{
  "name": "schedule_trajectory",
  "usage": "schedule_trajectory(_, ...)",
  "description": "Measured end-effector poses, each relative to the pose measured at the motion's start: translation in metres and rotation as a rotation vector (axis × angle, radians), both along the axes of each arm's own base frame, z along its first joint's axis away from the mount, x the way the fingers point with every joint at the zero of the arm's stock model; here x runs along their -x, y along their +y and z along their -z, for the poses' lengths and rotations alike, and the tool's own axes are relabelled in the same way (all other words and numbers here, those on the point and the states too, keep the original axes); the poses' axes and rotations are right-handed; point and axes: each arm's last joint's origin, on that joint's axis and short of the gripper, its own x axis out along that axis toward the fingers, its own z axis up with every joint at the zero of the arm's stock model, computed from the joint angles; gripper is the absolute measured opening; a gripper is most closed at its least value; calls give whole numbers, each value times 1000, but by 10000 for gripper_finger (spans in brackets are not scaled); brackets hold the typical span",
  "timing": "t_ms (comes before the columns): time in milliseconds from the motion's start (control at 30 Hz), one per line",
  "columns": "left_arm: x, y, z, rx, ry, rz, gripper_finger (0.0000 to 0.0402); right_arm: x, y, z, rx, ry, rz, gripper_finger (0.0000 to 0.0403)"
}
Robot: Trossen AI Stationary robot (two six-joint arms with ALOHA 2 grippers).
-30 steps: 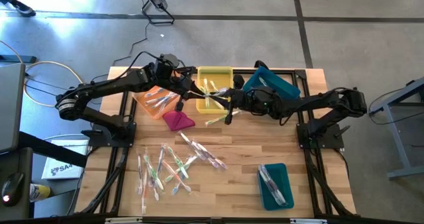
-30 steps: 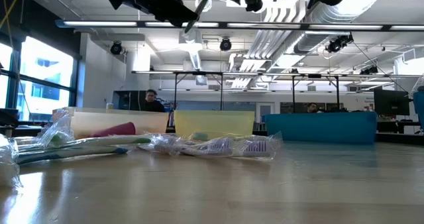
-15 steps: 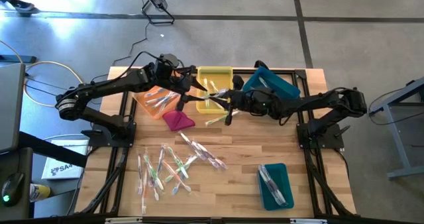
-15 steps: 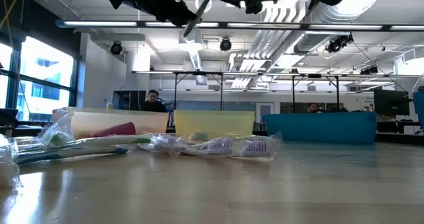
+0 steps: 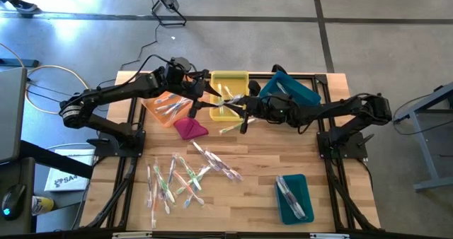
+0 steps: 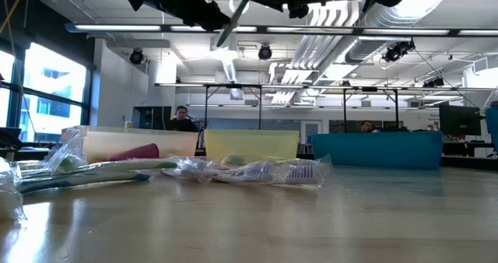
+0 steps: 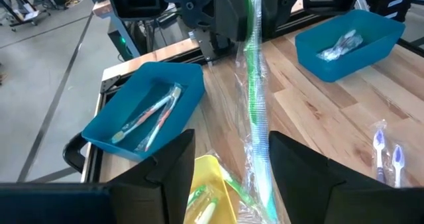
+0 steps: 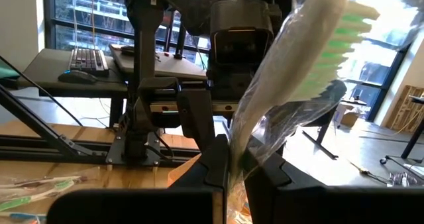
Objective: Pick & Place Toothbrushes
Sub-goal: Put the green toothbrush into the yellow bin
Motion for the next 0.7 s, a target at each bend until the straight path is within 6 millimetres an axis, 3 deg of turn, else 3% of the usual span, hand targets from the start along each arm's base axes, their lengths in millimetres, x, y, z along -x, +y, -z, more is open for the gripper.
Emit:
schedule_trajectory(367, 8, -4, 1, -145, -47, 44, 184, 0, 0, 2, -28, 19, 3, 18)
schedule_trajectory(700, 59, -28, 23, -228, -173, 15, 184, 2, -15, 8, -185, 41, 118, 18)
